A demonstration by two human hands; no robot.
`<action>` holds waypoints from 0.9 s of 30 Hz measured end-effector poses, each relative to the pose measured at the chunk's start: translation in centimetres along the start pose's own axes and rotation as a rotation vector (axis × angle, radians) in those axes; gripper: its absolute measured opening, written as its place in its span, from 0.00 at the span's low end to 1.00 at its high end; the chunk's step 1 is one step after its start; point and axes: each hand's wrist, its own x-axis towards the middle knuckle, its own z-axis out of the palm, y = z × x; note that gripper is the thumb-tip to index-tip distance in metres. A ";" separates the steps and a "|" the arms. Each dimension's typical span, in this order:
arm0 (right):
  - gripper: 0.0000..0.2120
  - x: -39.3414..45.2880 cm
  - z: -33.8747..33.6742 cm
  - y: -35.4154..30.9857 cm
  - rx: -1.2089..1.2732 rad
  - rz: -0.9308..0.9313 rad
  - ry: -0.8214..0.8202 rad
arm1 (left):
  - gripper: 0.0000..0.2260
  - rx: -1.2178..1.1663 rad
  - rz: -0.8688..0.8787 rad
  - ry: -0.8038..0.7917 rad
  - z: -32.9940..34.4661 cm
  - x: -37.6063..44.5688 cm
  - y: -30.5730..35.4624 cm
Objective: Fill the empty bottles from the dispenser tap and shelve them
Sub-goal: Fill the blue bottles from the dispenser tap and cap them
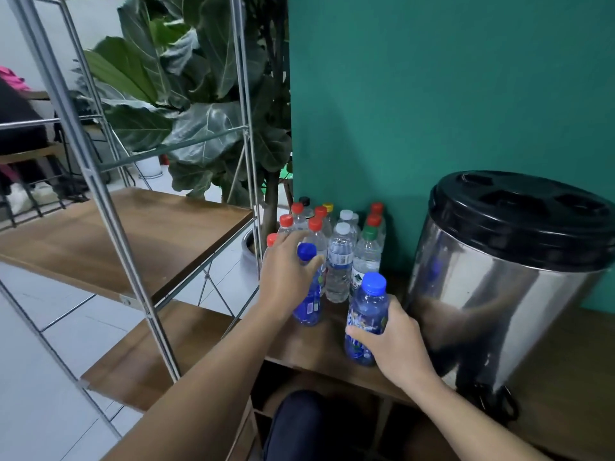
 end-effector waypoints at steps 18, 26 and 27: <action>0.30 1.5 1.7 0.2 0.054 -0.034 -0.020 | 0.17 -0.223 0.056 -0.220 1.9 -2.8 -2.1; 0.31 1.1 3.5 2.5 0.116 -0.033 -0.039 | 0.33 -0.527 -0.103 -0.334 4.5 -7.9 -4.4; 0.31 1.2 3.7 2.7 0.118 -0.034 -0.039 | 0.33 -0.538 -0.119 -0.318 4.9 -8.0 -4.7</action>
